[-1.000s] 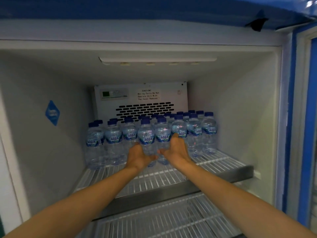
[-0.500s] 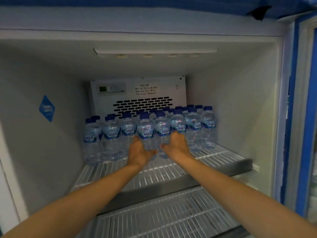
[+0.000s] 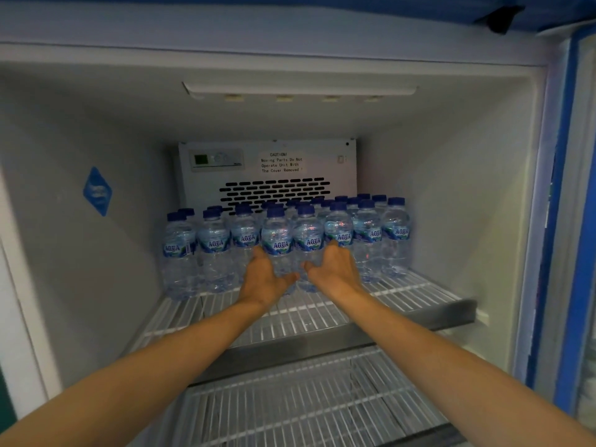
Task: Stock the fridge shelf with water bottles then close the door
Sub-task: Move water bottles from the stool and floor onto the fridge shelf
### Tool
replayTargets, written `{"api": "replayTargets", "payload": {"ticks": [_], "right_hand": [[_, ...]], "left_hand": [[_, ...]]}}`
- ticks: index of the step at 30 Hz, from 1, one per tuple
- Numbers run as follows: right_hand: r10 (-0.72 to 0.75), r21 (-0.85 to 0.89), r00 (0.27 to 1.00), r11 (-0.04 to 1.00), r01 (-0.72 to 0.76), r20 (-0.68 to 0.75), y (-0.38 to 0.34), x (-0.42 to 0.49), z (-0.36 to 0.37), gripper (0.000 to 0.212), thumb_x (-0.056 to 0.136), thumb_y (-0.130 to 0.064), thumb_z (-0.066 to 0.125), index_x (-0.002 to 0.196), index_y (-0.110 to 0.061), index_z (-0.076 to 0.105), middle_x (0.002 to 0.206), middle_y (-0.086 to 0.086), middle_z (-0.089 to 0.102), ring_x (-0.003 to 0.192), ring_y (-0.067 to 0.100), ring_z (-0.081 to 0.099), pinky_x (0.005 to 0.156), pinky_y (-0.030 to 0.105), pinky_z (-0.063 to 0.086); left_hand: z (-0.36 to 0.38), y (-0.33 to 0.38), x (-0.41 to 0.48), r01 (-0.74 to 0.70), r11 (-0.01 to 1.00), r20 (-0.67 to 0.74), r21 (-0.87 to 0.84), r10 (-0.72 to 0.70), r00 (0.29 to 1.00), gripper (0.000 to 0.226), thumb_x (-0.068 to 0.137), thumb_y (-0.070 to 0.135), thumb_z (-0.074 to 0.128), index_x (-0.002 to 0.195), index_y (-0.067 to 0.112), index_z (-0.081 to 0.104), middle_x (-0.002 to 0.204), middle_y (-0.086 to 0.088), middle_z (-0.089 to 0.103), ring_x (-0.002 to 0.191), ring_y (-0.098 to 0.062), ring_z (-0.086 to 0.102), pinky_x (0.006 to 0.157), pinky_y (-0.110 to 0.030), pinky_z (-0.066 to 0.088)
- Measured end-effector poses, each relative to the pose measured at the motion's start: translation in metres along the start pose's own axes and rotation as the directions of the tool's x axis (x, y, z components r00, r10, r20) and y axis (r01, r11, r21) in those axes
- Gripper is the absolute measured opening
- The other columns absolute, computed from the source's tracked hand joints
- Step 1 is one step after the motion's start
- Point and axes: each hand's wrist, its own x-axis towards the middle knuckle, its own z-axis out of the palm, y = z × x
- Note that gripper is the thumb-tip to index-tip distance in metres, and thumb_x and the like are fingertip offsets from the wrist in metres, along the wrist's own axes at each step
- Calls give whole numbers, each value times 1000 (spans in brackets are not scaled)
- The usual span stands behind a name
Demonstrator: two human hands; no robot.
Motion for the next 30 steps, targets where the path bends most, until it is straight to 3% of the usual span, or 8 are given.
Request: {"api": "replayTargets", "payload": {"ticks": [4,7,12,15,17,20,24,30], "right_hand": [[-5,-8,1000,1000,5,14,-1,-2,-5,33,90,-30,65,106,-5,52,81,6,58,74,22,62,60,32,49],[-47,-119,999,992,45,-13,0,-1,-16,34,92,-31,62,113,-6,51,96,8,61,78,22,59,59,29,42],[-351,-348,907,901,259,-232,26,13,-33,54,85,-33,68,126,-6,46,129,12,46,118,32,43,89,42,46],[-366,-330,902,901,282,-228,47,35,-42,80,87,-45,63,149,-9,26,156,12,23,144,32,21,116,56,18],[-425,-360,887,867,344,-177,56,48,-44,81,93,-55,47,154,-15,12,162,5,12,150,25,5,117,56,3],[-481,-373,862,839,397,-162,59,54,-40,80,91,-65,28,155,-20,9,159,3,22,150,24,-3,116,57,-1],[-486,-330,847,852,406,-213,60,54,-32,77,93,-59,33,154,-17,14,140,10,53,149,25,-2,115,57,0],[-493,-332,841,850,409,-225,63,54,-32,81,89,-65,24,154,-18,14,132,10,59,149,24,-1,115,58,2]], "left_hand": [[-15,29,1,-299,894,-238,334,386,891,83,75,39,75,137,5,31,134,-11,41,125,-24,38,99,-31,38],[-28,65,19,-476,749,-79,462,569,819,78,79,37,71,139,3,34,136,-14,43,126,-27,39,104,-37,38],[-35,107,79,-388,707,394,591,168,904,73,85,50,62,139,8,37,137,-13,49,123,-28,48,109,-44,34],[-30,112,92,-352,734,506,581,13,862,67,90,46,56,142,6,37,144,-12,43,127,-27,45,101,-32,39],[-29,112,96,-335,768,499,546,24,867,63,92,40,56,141,4,39,143,-14,44,125,-27,48,95,-29,41],[-28,108,100,-345,797,487,496,74,870,55,92,36,58,132,-1,49,129,-18,56,109,-29,58,77,-26,43],[-27,103,100,-378,799,473,468,135,871,45,92,33,59,122,0,56,117,-18,62,96,-26,59,72,-25,41],[-24,101,99,-397,793,427,462,194,883,38,91,31,61,114,1,60,110,-16,64,91,-23,57,67,-26,39]]}}
